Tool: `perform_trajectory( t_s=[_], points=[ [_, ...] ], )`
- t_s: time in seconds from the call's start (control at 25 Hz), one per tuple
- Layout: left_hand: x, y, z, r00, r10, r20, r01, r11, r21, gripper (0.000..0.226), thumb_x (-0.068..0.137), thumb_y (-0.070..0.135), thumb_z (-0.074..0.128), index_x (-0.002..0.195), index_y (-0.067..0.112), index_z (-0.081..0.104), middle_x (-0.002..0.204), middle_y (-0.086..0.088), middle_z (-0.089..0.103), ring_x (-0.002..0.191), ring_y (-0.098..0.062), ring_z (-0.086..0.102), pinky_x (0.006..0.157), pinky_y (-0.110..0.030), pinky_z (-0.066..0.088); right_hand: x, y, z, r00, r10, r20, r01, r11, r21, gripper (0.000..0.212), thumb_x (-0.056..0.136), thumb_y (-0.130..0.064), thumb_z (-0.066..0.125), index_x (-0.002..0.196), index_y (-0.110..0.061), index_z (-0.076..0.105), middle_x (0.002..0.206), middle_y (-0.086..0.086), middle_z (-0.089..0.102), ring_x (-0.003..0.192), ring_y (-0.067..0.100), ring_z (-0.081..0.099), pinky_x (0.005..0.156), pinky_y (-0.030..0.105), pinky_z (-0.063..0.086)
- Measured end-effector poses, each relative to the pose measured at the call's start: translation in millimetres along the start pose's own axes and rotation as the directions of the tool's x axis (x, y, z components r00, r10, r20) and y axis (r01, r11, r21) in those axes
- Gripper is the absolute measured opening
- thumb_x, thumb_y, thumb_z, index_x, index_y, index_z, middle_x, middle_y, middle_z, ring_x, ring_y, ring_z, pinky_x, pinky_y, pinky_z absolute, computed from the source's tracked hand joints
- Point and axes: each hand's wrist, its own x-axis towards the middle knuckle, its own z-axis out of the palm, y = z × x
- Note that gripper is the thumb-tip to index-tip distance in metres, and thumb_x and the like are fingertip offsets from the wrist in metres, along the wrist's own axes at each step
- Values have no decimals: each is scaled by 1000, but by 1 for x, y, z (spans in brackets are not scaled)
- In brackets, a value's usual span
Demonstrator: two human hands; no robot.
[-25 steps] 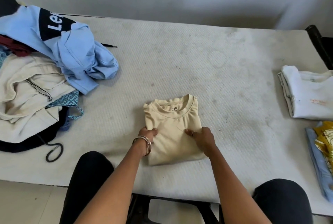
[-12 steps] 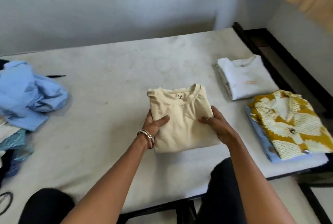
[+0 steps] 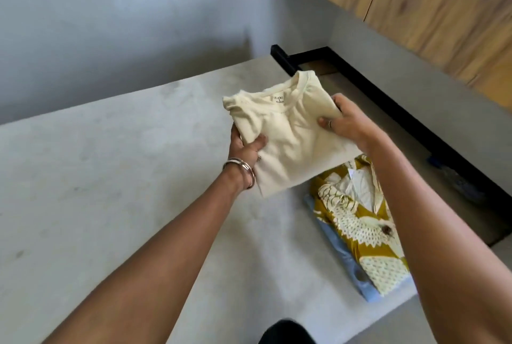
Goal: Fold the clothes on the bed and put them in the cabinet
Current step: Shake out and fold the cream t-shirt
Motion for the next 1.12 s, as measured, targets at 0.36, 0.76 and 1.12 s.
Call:
perform_trajectory(
  t_s=[0.36, 0.76, 1.12],
  points=[
    [45, -72, 20, 948, -317, -37, 319, 933, 167, 102, 88, -1, 62, 149, 42, -7, 129, 3, 57, 109, -21, 60, 86, -51, 53, 45, 75, 52, 981, 58, -187, -172, 712, -681, 63, 93, -21, 60, 147, -24, 28, 151, 18, 27, 139, 40, 24, 110, 64, 22],
    [5, -50, -9, 935, -327, -135, 353, 858, 372, 44, 95, 2, 45, 135, 21, 47, 112, -4, 62, 81, -20, 67, 67, -37, 55, 8, 76, 104, 984, 27, 175, 98, 737, -669, 47, 98, -26, 52, 144, -32, 43, 162, 6, 15, 148, 35, 5, 116, 52, 12],
    [-146, 20, -138, 990, -3, -143, 100, 727, 679, 31, 91, -2, 44, 99, 12, 70, 81, -8, 73, 63, -19, 67, 48, -9, 42, -136, -63, 193, 982, 18, -188, 62, 909, 412, 20, 93, 0, 51, 101, -4, 69, 79, 12, 70, 65, 15, 65, 59, 23, 51]
  ],
)
